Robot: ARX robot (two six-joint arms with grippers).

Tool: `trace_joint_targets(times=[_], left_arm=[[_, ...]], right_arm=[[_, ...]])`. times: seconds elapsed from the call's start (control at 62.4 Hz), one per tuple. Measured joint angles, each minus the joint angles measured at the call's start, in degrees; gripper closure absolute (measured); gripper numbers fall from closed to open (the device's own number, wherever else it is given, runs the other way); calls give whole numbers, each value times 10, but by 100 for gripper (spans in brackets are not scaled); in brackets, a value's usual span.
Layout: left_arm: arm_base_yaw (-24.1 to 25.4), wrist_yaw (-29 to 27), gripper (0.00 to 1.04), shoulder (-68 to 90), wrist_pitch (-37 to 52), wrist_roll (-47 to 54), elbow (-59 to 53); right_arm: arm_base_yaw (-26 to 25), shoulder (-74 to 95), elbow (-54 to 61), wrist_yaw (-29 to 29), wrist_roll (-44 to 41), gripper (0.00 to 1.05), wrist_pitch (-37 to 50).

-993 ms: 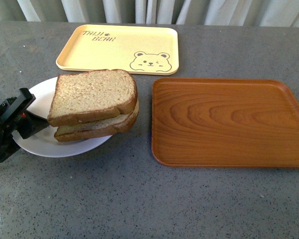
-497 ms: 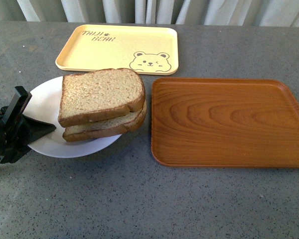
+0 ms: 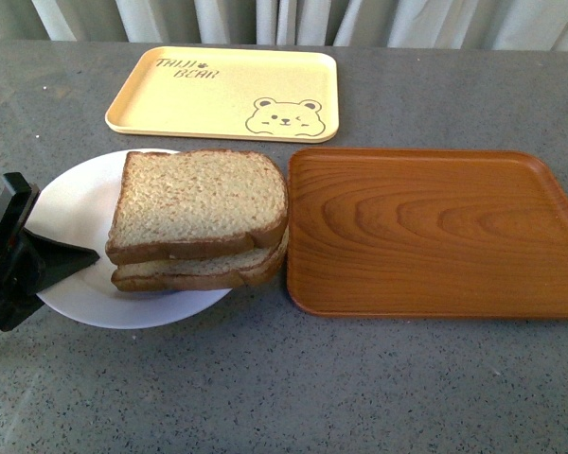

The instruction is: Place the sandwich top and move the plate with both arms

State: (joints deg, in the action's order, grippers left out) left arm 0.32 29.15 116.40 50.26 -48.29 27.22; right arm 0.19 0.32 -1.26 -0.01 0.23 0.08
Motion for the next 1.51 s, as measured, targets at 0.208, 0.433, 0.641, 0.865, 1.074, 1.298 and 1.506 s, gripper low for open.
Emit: trace_joint_targets(times=[0.208, 0.433, 0.641, 0.865, 1.074, 1.298, 1.506], left_arm=[[-13, -5, 102, -47, -43, -7, 15], [-39, -24, 102, -55, -100, -11, 83], [-67, -37, 102, -37, -153, -20, 181], [-85, -41, 102, 19, -202, -22, 280], [-88, -45, 102, 87, -250, -19, 379], [-87, -48, 102, 147, -292, -2, 473], [-84, -38, 102, 182, -316, 4, 546]], right_arm=[[0, 0, 0, 0, 0, 9, 0], [0, 0, 0, 0, 0, 9, 0], [0, 0, 0, 0, 0, 9, 0], [0, 0, 0, 0, 0, 9, 0], [0, 0, 0, 0, 0, 9, 0], [0, 0, 0, 0, 0, 9, 0], [0, 0, 0, 0, 0, 9, 0]])
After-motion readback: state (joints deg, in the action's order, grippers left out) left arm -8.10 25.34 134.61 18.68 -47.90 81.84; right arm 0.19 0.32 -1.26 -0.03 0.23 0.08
